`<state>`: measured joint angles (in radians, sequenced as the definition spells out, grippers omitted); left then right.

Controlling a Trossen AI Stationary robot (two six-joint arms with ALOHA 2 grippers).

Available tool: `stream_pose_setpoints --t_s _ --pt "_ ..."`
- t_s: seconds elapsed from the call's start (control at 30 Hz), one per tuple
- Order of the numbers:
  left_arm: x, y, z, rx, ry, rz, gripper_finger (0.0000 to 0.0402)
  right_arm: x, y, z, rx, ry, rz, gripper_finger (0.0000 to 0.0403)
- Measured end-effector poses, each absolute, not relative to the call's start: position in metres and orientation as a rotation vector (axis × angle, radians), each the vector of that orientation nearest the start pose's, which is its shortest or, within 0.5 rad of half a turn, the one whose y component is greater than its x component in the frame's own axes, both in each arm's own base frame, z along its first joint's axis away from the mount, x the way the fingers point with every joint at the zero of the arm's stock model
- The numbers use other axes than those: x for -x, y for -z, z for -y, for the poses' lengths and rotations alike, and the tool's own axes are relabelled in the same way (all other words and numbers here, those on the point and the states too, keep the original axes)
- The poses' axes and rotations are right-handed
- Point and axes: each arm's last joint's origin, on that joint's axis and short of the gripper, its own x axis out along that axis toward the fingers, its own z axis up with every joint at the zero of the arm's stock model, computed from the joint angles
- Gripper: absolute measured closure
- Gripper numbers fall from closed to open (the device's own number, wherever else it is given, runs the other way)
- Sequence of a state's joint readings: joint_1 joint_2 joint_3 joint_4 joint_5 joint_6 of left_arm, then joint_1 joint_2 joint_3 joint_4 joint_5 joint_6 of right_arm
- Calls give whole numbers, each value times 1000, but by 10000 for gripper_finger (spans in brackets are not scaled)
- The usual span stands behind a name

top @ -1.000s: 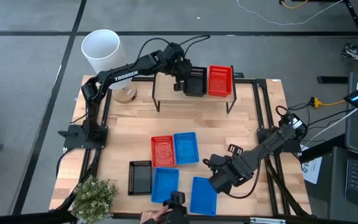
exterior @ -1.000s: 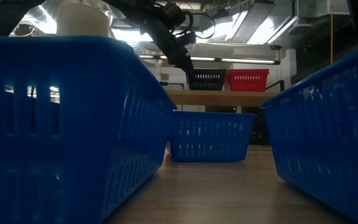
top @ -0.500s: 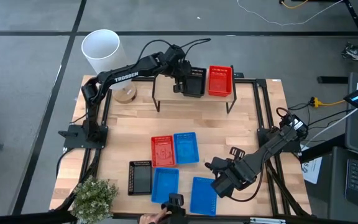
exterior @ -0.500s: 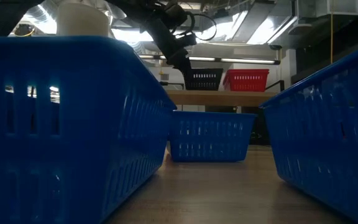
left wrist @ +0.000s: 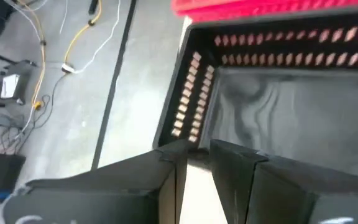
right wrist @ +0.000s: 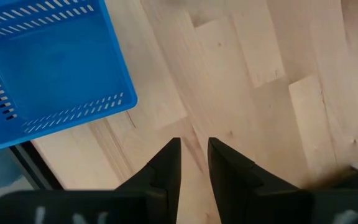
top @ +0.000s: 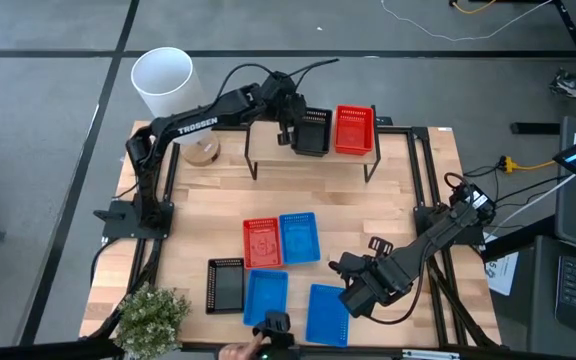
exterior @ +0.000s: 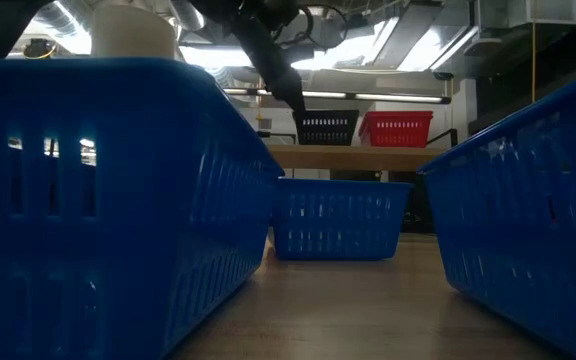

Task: Stack baskets on shelf by color
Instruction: Stack the top black bin on top of the other black bin on the shelf

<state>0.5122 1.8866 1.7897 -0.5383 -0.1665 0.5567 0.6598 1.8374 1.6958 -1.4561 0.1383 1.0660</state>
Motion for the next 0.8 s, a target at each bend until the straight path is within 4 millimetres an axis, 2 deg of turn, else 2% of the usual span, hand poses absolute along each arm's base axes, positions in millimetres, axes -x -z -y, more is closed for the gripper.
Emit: stream_pose_setpoints --t_s 0.3,0.8 --pt "-367 -334 -225 -373 -357 -741 339 -270 -287 -204 -227 399 -1458 324" --pt "-366 -330 -225 -349 -375 -775 339 -270 -286 -204 -230 402 -1457 324"
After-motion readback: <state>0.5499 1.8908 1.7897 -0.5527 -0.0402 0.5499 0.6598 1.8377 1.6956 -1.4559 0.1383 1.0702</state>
